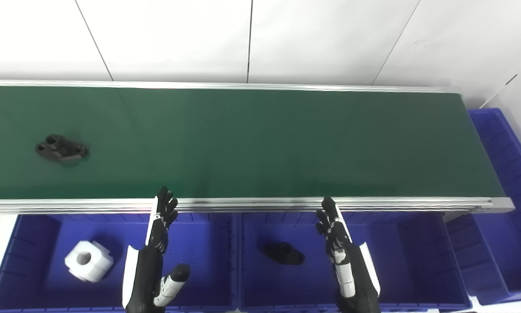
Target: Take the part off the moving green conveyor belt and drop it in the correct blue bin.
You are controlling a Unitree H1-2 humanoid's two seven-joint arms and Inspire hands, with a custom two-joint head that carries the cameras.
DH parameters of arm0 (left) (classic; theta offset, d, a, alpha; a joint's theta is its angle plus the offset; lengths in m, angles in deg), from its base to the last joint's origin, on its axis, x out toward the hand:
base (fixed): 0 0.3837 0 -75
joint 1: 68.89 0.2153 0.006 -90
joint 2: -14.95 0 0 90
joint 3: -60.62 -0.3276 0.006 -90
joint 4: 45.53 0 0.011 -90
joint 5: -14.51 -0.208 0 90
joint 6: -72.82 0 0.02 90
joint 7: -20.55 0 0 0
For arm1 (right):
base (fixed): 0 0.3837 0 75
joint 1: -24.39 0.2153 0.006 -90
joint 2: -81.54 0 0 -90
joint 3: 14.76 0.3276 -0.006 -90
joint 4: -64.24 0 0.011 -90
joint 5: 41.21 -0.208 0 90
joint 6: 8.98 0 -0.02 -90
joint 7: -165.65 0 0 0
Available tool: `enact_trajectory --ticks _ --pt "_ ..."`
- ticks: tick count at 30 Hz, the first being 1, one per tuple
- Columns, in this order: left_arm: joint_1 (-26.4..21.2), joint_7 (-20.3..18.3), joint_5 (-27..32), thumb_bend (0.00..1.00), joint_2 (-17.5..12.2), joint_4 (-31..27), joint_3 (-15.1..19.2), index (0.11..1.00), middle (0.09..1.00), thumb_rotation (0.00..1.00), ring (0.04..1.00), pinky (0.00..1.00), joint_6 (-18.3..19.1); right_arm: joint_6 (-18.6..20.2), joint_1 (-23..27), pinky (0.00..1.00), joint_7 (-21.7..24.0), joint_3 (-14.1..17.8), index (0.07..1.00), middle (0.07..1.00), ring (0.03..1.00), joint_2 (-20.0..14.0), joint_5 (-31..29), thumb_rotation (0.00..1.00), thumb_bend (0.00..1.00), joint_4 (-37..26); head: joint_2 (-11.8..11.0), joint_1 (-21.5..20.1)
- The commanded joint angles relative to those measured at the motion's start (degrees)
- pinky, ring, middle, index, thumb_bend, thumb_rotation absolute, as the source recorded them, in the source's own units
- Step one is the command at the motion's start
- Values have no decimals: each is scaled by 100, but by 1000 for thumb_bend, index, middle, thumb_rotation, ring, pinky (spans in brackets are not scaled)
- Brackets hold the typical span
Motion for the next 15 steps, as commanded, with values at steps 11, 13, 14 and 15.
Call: enact_trajectory --ticks 11,13,14,15 --pt "76 38 105 695 43 -95 -70 1000 998 956 961 935 -32 -380 -13 977 43 13 1000 1000 983 30 -57 1000 841 -75 -51 13" --pt "64 30 160 698 38 -75 -81 1000 997 949 961 939 -47 -395 -10 974 44 20 1000 1000 983 22 -48 1000 839 -65 -65 11" --pt "60 27 161 700 32 -71 -88 1000 997 948 961 940 -56 -399 -8 974 45 23 1000 1000 984 20 -52 1000 840 -62 -65 11" --pt "56 25 164 705 30 -63 -96 1000 998 951 962 939 -67 -401 -7 974 46 28 1000 1000 984 16 -53 1000 840 -60 -76 14"
